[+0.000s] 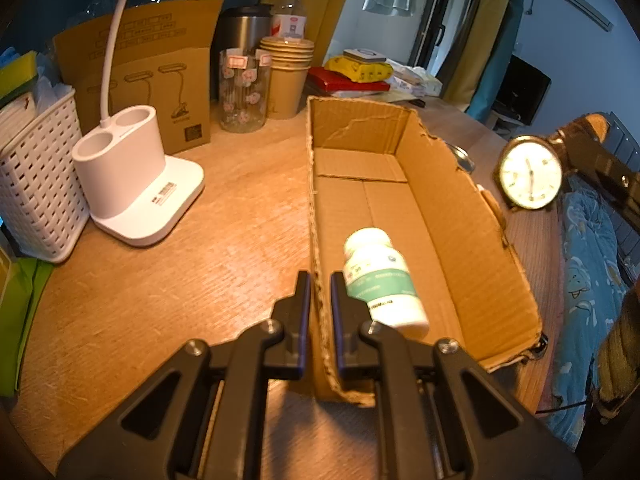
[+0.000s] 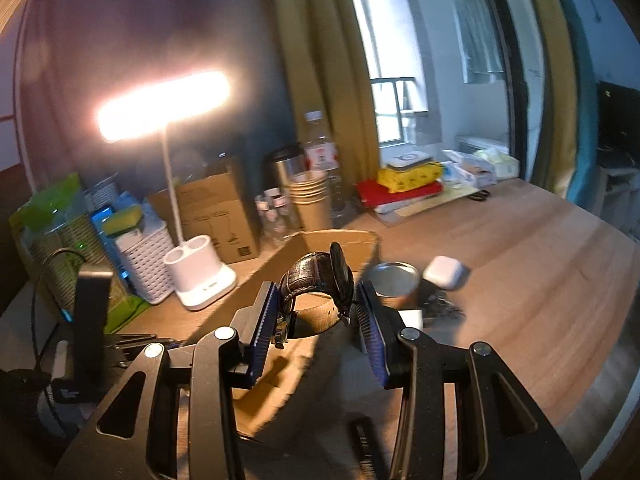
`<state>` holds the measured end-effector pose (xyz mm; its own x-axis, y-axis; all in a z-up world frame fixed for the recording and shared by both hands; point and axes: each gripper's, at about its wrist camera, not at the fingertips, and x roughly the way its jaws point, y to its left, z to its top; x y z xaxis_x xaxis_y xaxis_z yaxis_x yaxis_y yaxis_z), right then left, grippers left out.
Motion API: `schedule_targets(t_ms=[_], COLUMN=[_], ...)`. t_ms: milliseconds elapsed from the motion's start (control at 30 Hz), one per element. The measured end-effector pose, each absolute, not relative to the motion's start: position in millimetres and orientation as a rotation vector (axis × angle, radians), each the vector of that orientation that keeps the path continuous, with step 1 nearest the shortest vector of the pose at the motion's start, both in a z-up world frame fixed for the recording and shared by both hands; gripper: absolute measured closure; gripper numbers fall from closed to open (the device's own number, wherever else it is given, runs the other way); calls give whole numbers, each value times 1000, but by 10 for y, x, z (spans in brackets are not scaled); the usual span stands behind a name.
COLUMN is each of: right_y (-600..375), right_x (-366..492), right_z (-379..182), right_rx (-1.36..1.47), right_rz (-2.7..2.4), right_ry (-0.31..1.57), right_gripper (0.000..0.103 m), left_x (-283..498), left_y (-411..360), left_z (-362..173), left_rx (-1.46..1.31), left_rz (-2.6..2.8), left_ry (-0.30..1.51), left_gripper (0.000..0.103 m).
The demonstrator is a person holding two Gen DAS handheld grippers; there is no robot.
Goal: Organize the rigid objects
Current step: 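Lift the watch with the right gripper and lower it into the box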
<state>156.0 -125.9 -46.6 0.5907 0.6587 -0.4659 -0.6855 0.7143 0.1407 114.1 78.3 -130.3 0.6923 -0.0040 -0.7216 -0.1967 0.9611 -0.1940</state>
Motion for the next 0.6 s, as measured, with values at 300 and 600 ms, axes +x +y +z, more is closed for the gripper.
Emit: schedule_targets(t_ms=[300,600], right_y=[-882,-745], right_x=[1469,1496], right_z=[-644,-798], right_rx=[-146,-225], right_rz=[790,720], right_ry=[559,580], right_gripper=[60,60], left_x=[1140,1138], left_y=[780,779], left_z=[-1303,-1304], left_rx=[-267,-267], left_rz=[109,109], left_ry=[802,802], left_gripper=[93,93])
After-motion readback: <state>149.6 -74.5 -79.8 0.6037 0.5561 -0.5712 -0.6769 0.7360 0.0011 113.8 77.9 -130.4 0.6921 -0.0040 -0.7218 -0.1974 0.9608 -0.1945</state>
